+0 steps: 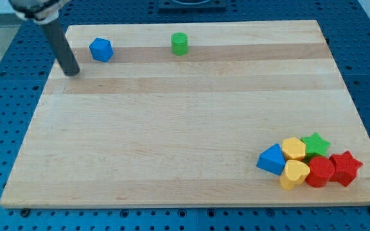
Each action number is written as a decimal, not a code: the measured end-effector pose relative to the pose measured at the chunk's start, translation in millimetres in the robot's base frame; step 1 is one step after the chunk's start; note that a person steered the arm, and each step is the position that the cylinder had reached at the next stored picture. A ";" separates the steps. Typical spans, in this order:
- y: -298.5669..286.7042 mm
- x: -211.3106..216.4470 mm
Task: Place the blue cube diagonal to the green circle
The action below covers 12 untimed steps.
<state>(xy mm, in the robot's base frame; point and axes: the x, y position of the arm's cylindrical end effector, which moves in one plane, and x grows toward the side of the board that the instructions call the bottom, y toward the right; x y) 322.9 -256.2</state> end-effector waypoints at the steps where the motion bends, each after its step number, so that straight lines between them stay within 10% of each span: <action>1: -3.2 -35.8; 4: 30.3 -50.0; 12: 269.8 78.3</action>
<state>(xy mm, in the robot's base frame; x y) 401.2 13.5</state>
